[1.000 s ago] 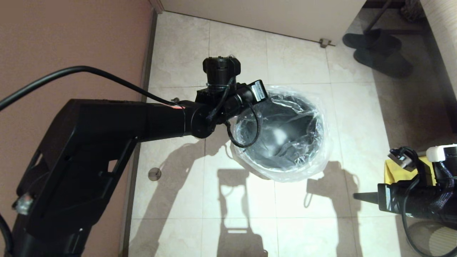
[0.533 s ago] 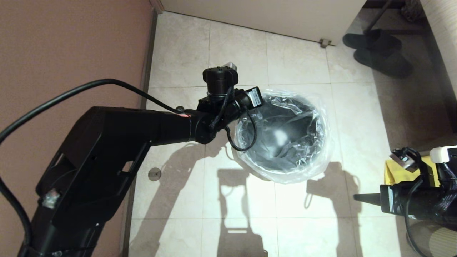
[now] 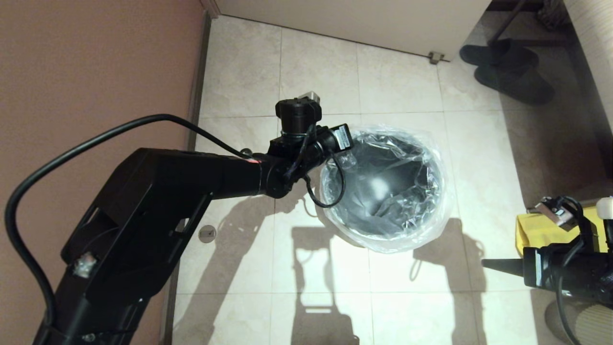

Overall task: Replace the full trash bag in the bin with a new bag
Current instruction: Put the new garbage bag on the trash can

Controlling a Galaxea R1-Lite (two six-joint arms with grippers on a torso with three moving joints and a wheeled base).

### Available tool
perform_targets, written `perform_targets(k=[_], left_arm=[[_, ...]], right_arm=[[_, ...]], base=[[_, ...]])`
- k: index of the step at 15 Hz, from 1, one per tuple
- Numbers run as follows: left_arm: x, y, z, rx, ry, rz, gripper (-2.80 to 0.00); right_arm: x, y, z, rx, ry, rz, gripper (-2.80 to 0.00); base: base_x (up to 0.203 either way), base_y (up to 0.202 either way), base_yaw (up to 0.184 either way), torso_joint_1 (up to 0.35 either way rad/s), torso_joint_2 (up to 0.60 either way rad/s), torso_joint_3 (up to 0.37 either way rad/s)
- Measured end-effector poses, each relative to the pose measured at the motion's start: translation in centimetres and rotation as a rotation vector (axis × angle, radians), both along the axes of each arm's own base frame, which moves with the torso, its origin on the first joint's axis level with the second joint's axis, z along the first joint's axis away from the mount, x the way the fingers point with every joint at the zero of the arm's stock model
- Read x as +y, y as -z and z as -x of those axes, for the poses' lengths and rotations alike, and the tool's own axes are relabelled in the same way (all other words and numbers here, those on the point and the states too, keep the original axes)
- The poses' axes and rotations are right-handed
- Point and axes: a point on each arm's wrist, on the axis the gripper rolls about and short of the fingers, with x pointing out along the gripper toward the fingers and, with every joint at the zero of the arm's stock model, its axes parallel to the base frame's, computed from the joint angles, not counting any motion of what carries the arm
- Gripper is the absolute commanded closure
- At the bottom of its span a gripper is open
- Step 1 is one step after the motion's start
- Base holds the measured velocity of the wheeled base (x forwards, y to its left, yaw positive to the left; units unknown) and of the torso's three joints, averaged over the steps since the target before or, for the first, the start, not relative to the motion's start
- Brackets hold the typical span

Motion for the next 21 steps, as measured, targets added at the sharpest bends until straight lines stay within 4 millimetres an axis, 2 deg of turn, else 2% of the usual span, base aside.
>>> perform_targets(k=[7,12,17,21], left_arm=[[1.1,-3.6,2.3,0.011,-0.05,0.001,0.0],[0.9,-2.5,4.2,0.105,-0.028,-0.07,0.0],[1.0,-2.5,4.0,0.121,-0.039,-0.062,0.0],[0.2,-2.7,7.0,0.178,0.009,-0.062,0.0]], right_arm=[[0.0,0.1,0.9,0.007,-0.029,-0.033,0.0],[-0.5,0.2,1.2,0.013,-0.025,-0.05,0.0],[-1.5,0.1,2.0,0.001,0.026,-0.052,0.0],[-2.0,0.1,2.5,-0.006,0.011,-0.088,0.0]], base=[[0.0,0.0,0.0,0.0,0.0,0.0],[0.0,0.0,0.0,0.0,0.0,0.0],[0.0,0.0,0.0,0.0,0.0,0.0],[0.0,0.0,0.0,0.0,0.0,0.0]])
